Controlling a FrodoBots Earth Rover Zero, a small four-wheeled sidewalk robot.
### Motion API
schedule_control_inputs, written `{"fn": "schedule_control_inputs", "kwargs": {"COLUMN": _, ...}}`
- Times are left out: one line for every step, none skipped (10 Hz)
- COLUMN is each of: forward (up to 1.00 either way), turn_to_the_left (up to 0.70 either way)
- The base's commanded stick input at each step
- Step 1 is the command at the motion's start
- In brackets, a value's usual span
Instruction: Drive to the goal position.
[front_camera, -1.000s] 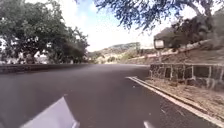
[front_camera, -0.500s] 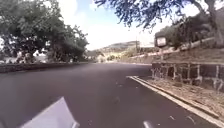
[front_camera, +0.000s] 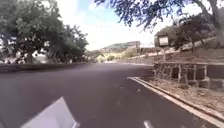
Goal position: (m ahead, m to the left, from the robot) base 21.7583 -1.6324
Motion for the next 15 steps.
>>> {"fn": "schedule_control_inputs", "kwargs": {"forward": 0.45, "turn_to_the_left": 0.0}}
{"fn": "schedule_control_inputs", "kwargs": {"forward": 0.45, "turn_to_the_left": 0.0}}
{"fn": "schedule_control_inputs", "kwargs": {"forward": 0.45, "turn_to_the_left": 0.0}}
{"fn": "schedule_control_inputs", "kwargs": {"forward": 0.45, "turn_to_the_left": 0.0}}
{"fn": "schedule_control_inputs", "kwargs": {"forward": 0.45, "turn_to_the_left": 0.0}}
{"fn": "schedule_control_inputs", "kwargs": {"forward": 0.45, "turn_to_the_left": 0.0}}
{"fn": "schedule_control_inputs", "kwargs": {"forward": 0.45, "turn_to_the_left": 0.0}}
{"fn": "schedule_control_inputs", "kwargs": {"forward": 0.45, "turn_to_the_left": 0.0}}
{"fn": "schedule_control_inputs", "kwargs": {"forward": 0.45, "turn_to_the_left": 0.0}}
{"fn": "schedule_control_inputs", "kwargs": {"forward": 0.45, "turn_to_the_left": 0.0}}
{"fn": "schedule_control_inputs", "kwargs": {"forward": 0.45, "turn_to_the_left": 0.0}}
{"fn": "schedule_control_inputs", "kwargs": {"forward": 0.45, "turn_to_the_left": 0.0}}
{"fn": "schedule_control_inputs", "kwargs": {"forward": 0.45, "turn_to_the_left": 0.0}}
{"fn": "schedule_control_inputs", "kwargs": {"forward": 0.45, "turn_to_the_left": 0.0}}
{"fn": "schedule_control_inputs", "kwargs": {"forward": 0.45, "turn_to_the_left": 0.0}}
